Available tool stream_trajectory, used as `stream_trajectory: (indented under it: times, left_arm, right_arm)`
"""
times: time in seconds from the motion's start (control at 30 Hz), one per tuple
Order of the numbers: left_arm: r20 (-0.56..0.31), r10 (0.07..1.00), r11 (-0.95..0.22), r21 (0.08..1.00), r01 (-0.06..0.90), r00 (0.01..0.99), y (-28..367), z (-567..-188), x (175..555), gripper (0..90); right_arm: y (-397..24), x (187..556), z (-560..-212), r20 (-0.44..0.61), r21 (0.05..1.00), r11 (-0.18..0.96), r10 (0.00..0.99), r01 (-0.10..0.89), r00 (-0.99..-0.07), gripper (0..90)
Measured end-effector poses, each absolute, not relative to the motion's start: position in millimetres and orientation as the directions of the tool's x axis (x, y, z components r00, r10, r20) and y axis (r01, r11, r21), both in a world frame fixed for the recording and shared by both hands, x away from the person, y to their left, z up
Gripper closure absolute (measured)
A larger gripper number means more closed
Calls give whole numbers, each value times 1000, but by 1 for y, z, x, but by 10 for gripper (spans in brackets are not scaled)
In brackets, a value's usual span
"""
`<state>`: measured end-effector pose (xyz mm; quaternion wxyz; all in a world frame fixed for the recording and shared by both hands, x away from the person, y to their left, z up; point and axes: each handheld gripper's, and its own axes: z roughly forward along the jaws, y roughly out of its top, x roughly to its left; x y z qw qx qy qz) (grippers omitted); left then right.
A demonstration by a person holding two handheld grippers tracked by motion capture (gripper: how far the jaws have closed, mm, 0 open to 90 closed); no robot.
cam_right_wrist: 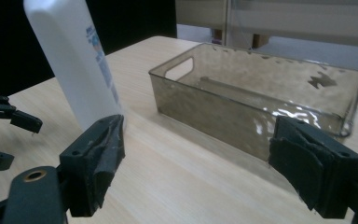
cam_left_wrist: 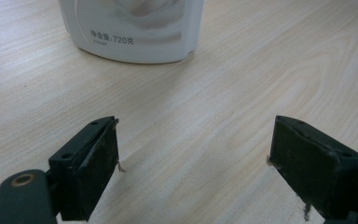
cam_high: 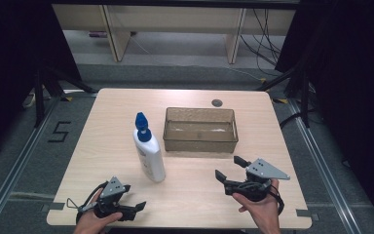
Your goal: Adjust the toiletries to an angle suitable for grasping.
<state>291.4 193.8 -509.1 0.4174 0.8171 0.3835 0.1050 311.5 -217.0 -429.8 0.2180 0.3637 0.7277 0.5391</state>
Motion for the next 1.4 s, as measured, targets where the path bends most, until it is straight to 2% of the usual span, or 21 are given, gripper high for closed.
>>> stream_trajectory:
  times: [0.07,0.1,0.17,0.47,0.53,0.67,0.77,0.97,1.2,1.4]
  left_arm:
    - [-150,722,-352,761,546,675,194,-509,292,149]
    - [-148,714,-360,761,540,685,194,-509,291,149]
    - [-165,725,-323,776,541,669,191,-510,290,149]
    - [-168,721,-322,778,539,672,191,-510,290,149]
    - [-138,719,-354,771,530,681,193,-509,291,149]
    - [-167,719,-320,782,535,675,191,-510,290,149]
    - [-153,721,-339,773,537,676,193,-509,291,149]
    - [-170,718,-321,779,538,675,192,-509,290,149]
    - [-139,711,-359,771,526,689,194,-508,291,149]
    - [-168,711,-323,785,529,683,192,-509,290,149]
  right_arm:
    - [-211,313,-426,69,939,168,761,299,-645,197]
    - [-209,315,-425,44,946,179,754,269,-655,197]
    - [-202,316,-420,67,945,169,738,281,-671,198]
    - [-179,323,-402,67,949,174,703,262,-708,191]
    - [-173,325,-399,84,948,167,689,270,-720,188]
    - [-164,328,-395,78,951,170,674,257,-734,165]
    - [-156,330,-393,94,951,161,664,265,-742,160]
    - [-143,336,-386,66,958,175,640,229,-765,155]
    - [-129,340,-375,77,962,161,609,219,-789,172]
    - [-120,347,-370,35,971,169,598,169,-801,210]
